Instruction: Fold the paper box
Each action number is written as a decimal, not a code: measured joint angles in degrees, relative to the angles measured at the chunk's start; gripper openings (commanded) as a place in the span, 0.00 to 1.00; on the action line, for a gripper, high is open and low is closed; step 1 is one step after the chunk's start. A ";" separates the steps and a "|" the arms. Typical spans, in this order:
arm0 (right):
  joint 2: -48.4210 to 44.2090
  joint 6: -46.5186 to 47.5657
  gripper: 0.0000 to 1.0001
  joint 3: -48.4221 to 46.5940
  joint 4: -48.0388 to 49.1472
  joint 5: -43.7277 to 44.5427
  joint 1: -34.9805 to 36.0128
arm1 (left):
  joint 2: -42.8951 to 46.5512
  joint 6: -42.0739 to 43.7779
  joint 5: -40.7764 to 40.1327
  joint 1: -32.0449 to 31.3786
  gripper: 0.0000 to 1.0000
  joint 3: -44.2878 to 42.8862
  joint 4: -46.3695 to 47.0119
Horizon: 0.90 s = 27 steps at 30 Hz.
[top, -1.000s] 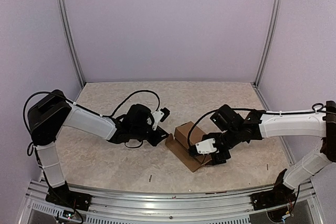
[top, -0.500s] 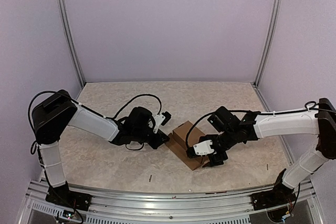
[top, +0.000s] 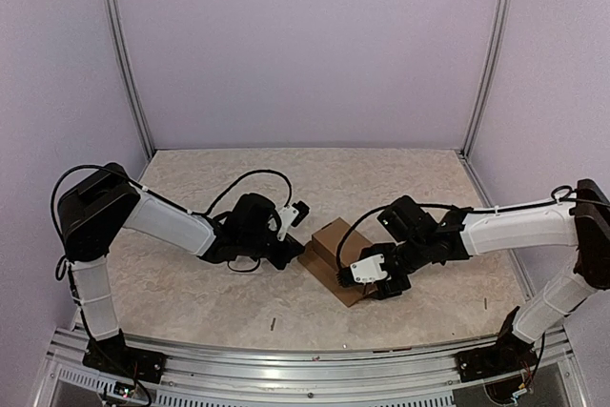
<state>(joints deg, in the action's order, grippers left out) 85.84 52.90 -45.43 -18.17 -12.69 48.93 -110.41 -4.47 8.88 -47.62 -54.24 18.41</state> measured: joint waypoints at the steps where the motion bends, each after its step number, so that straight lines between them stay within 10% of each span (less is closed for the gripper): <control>1: 0.00 0.02 0.61 0.11 0.42 0.20 0.00 | 0.00 -0.02 -0.13 -0.04 0.07 0.00 0.00; 11: 0.63 -0.04 0.53 0.22 2.71 0.96 -0.02 | 0.00 0.02 -1.25 -0.48 0.16 0.00 0.00; 27: 2.12 -0.24 0.46 -0.81 3.82 1.22 -0.11 | -0.98 1.27 -4.07 -0.55 0.03 -0.63 0.07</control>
<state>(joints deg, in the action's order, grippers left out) 87.96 52.66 -46.24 -14.35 -11.46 48.82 -111.39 -3.20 4.82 -48.16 -54.87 18.48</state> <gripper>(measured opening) 0.463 0.036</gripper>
